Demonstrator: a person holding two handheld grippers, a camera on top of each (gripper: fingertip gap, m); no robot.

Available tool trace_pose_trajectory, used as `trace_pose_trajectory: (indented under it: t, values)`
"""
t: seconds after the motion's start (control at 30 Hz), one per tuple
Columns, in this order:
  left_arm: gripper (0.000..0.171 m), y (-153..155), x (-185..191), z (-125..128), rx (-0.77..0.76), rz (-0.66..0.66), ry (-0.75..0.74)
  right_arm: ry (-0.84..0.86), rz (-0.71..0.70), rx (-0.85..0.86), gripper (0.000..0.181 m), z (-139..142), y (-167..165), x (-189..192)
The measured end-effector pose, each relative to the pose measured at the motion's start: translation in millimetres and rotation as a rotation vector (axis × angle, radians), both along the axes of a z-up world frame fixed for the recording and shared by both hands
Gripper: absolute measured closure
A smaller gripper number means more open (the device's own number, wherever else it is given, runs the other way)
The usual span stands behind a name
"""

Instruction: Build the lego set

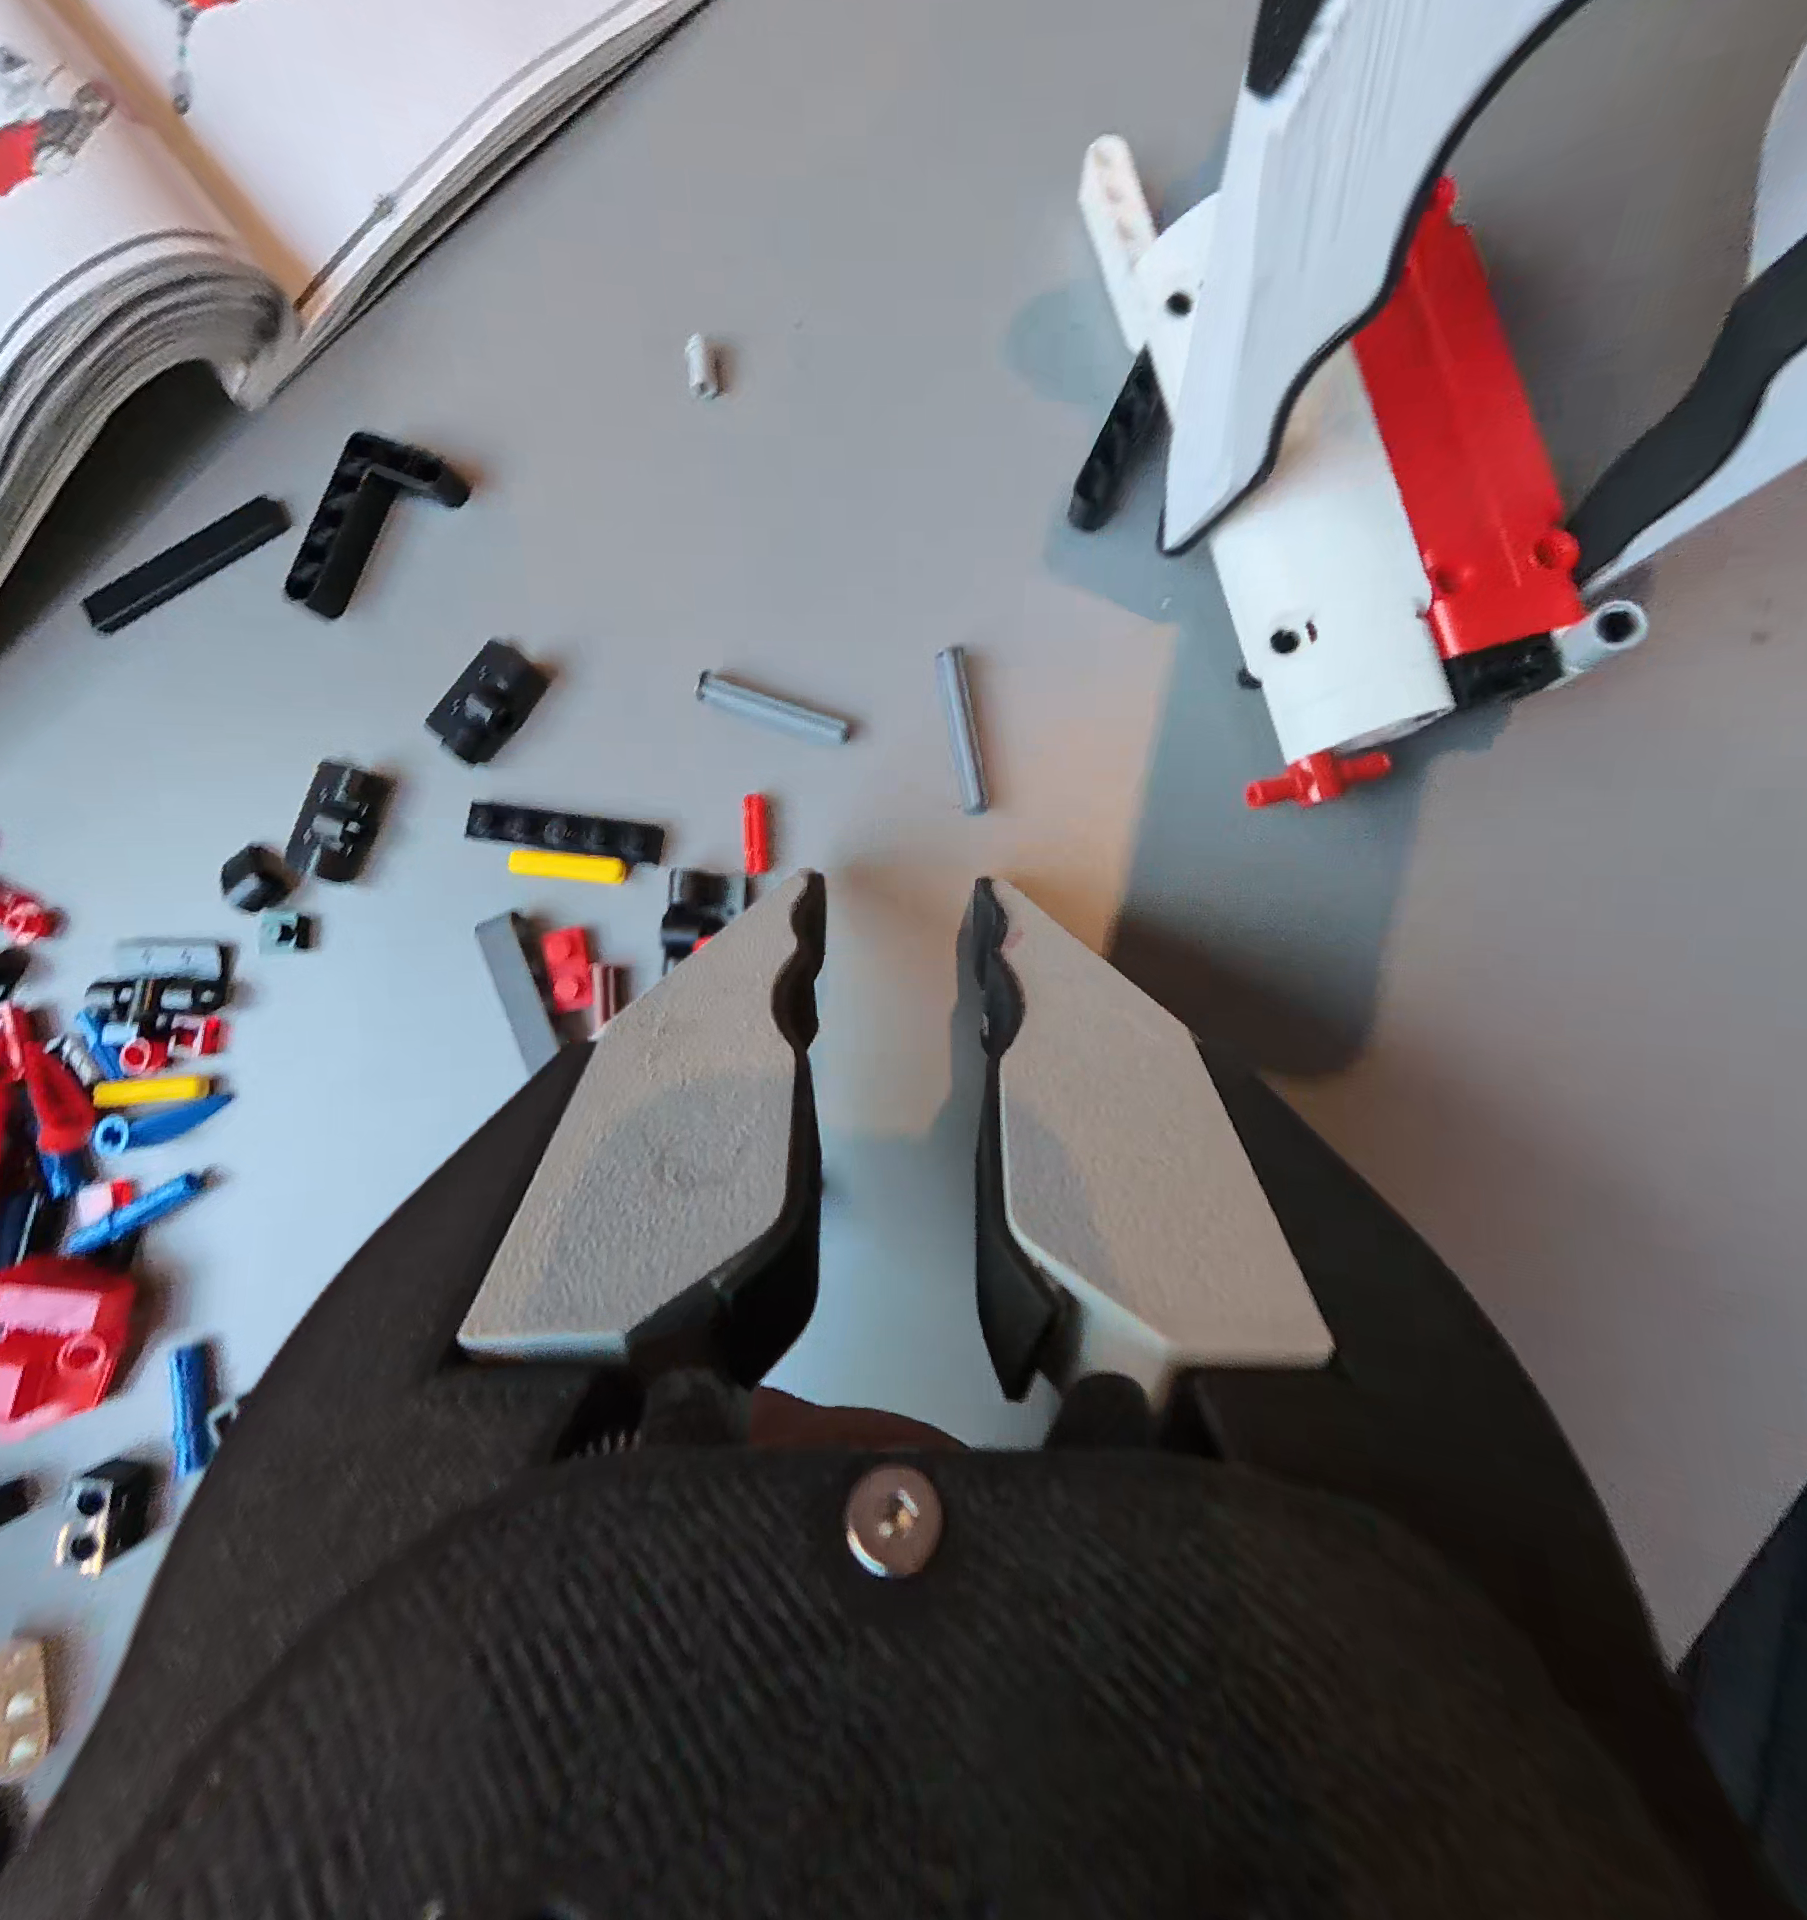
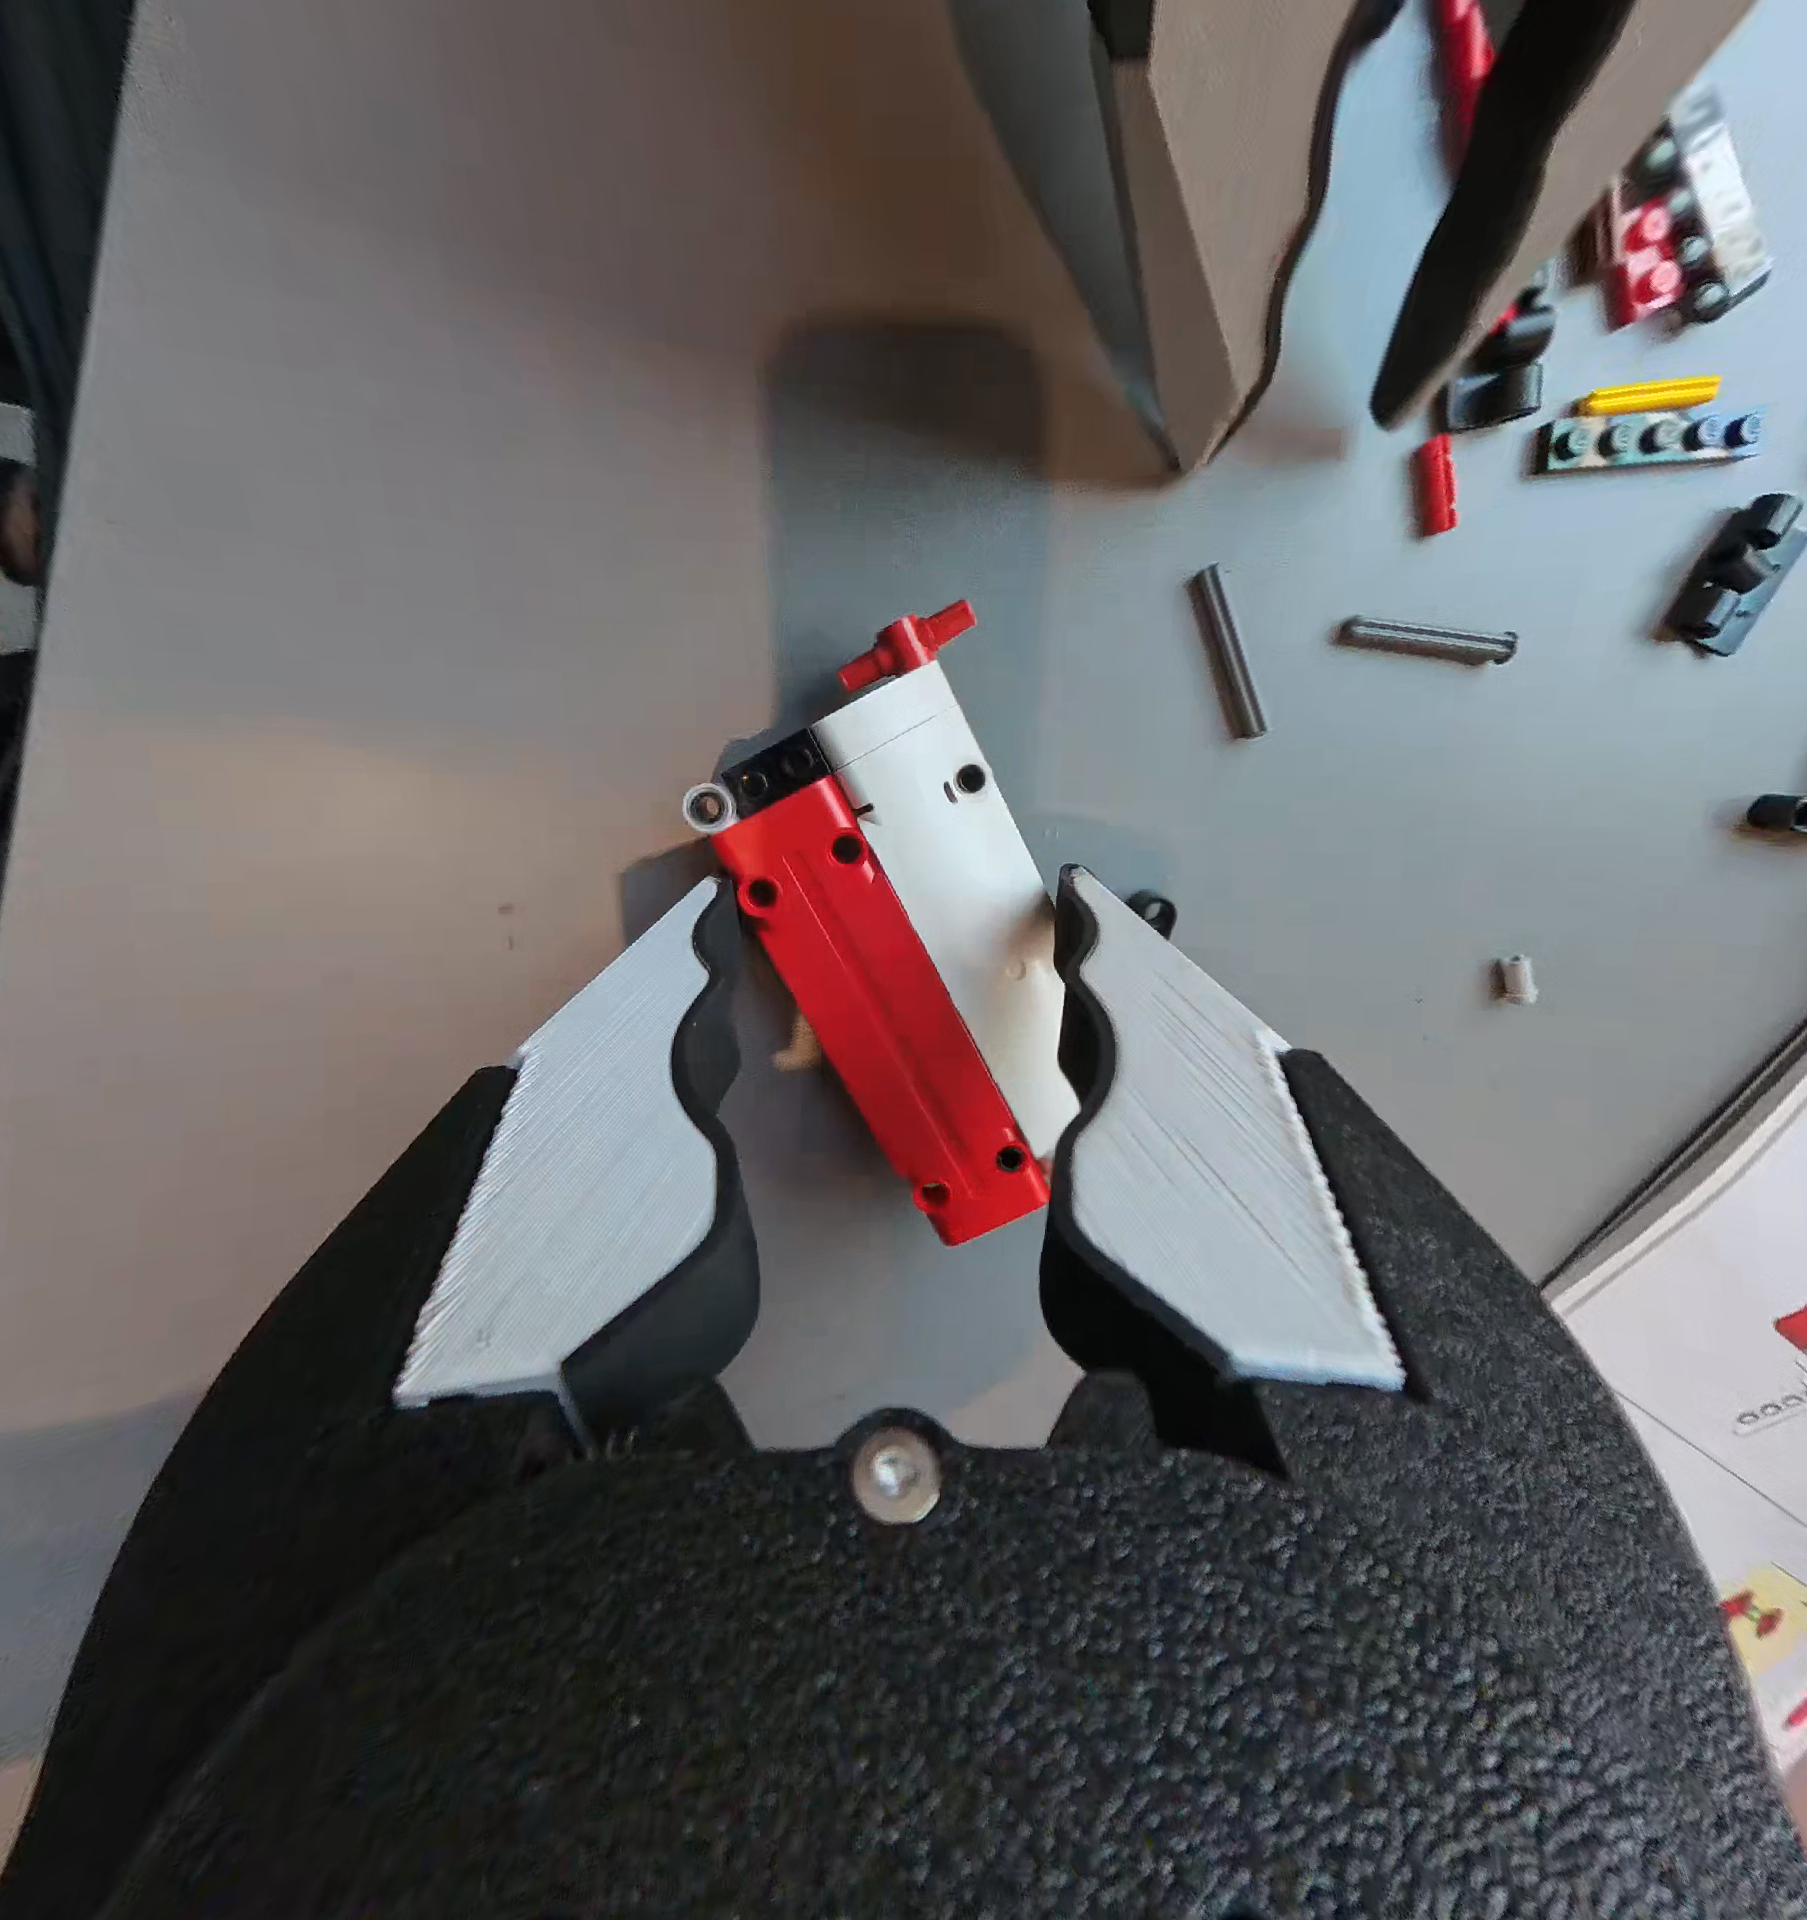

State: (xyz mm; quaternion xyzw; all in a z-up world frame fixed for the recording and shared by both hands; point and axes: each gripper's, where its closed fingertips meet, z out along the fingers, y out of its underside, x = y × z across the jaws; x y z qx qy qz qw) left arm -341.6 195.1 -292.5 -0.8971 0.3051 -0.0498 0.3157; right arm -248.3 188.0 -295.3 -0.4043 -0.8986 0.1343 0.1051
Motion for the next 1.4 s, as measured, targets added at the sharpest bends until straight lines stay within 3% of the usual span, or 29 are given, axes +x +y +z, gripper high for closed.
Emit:
trace_pose_trajectory:
  t: [0.1, 0.27, 0.5, 0.67, 0.77, 0.97, 1.07, 1.13, 1.23, 1.4]
  values:
    - [0.145, -5, -7, 2, 0.025, 0.033, -0.011, -0.010, -0.008, 0.044, 0.128, 3, 5, 7]
    - [0.146, -11, -6, 8, 0.069, 0.045, -0.064, 0.125, -0.090, 0.066, 0.156, 35, 0, 43]
    - [0.145, -4, 24, 11, 0.070, -0.012, -0.106, 0.222, -0.239, 0.047, 0.141, 13, -10, 73]
    - [0.145, 3, 44, 9, 0.083, -0.054, -0.052, 0.429, -0.431, -0.010, 0.142, 58, -8, 100]
    - [0.146, 28, 48, 15, 0.106, -0.052, -0.029, 0.505, -0.543, -0.033, 0.145, 73, 0, 126]
    - [0.143, 95, 45, 16, 0.043, -0.065, -0.027, 0.514, -0.602, -0.049, 0.145, 62, -7, 153]
    - [0.152, 108, 34, 1, -0.024, -0.086, 0.052, 0.532, -0.615, -0.061, 0.145, 62, -9, 160]
    - [0.169, 109, 35, -4, -0.049, -0.108, 0.026, 0.549, -0.625, -0.074, 0.145, 65, -8, 164]
    - [0.169, 106, 20, -4, -0.079, -0.082, 0.034, 0.581, -0.629, -0.096, 0.146, 72, -8, 167]
    - [0.170, 83, -36, 0, -0.084, 0.013, 0.125, 0.611, -0.599, -0.152, 0.146, 77, -14, 158]
